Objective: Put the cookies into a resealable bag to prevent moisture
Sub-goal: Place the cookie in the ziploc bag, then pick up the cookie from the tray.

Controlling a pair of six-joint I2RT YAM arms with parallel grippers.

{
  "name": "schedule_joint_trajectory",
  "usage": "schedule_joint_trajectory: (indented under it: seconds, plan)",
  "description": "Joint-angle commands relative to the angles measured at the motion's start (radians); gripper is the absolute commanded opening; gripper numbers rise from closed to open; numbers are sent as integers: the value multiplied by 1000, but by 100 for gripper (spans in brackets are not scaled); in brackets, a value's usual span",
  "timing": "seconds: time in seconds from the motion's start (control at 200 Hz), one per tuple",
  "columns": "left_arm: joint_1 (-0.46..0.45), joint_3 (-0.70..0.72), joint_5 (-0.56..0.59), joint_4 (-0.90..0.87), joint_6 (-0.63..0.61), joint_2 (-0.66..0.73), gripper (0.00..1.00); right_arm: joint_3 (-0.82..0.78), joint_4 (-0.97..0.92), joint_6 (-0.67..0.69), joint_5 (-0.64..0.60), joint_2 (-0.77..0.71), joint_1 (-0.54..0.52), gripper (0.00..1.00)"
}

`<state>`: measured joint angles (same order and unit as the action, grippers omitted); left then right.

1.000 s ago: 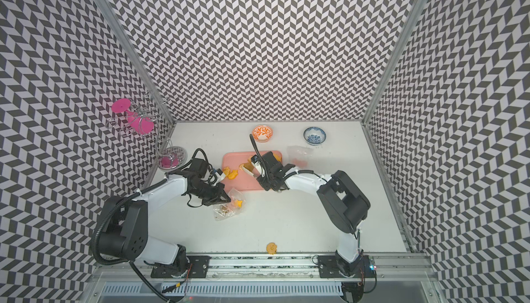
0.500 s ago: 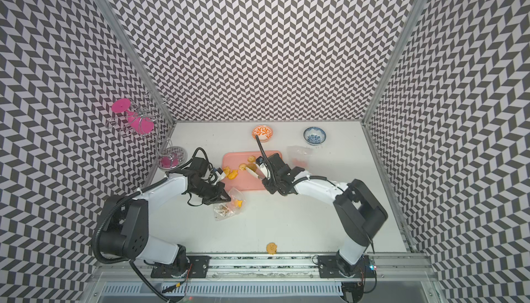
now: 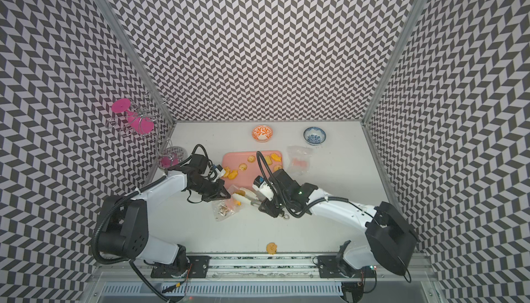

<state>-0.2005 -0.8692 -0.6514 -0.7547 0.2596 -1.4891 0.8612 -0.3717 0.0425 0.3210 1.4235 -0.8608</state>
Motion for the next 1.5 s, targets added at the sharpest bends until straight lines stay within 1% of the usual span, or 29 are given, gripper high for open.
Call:
schedule_joint_trajectory:
  seconds: [0.0, 0.2, 0.265, 0.361, 0.571, 0.651, 0.751, 0.836, 0.907, 0.992, 1.077, 1.222, 1.342, 1.497]
  plan:
    - [3, -30, -22, -27, -9, 28, 0, 53, 12, 34, 10, 36, 2, 42]
    - [-2, -24, -40, -29, -8, 41, 0, 103, -3, 49, 19, 52, 2, 48]
    - [-4, -25, -47, -26, -7, 40, 0, 110, -6, 52, 38, 48, 2, 48]
    - [-4, -25, -54, -24, -6, 39, 0, 116, -19, 46, 55, 33, 2, 52]
    - [-4, -37, -53, -36, -9, 47, 0, 119, -39, 20, 42, -19, 15, 52]
    - [-2, -42, -39, -43, -10, 53, 0, 124, -43, 7, 4, -57, 59, 49]
    - [0, -41, -19, -53, -12, 58, 0, 103, -10, -4, 12, -105, 158, 48]
    - [0, -37, -37, -50, -11, 59, 0, 88, 40, -9, 4, -110, 197, 48]
    - [-1, -54, -45, -59, -3, 74, 0, 107, 51, 10, -53, -64, 205, 48]
    - [0, -83, -47, -71, 8, 95, 0, 185, 20, 45, -115, 30, 208, 48]
    - [-3, -98, -48, -94, 14, 102, 0, 268, -4, 83, -127, 135, 207, 48]
    - [-8, -105, -78, -97, 21, 132, 0, 332, 35, 117, -157, 259, 203, 48]
    - [-1, -77, -72, -95, 12, 136, 0, 398, 19, 150, -169, 354, 186, 49]
    - [23, -11, -52, -62, 3, 133, 0, 439, 18, 176, -195, 427, 153, 51]
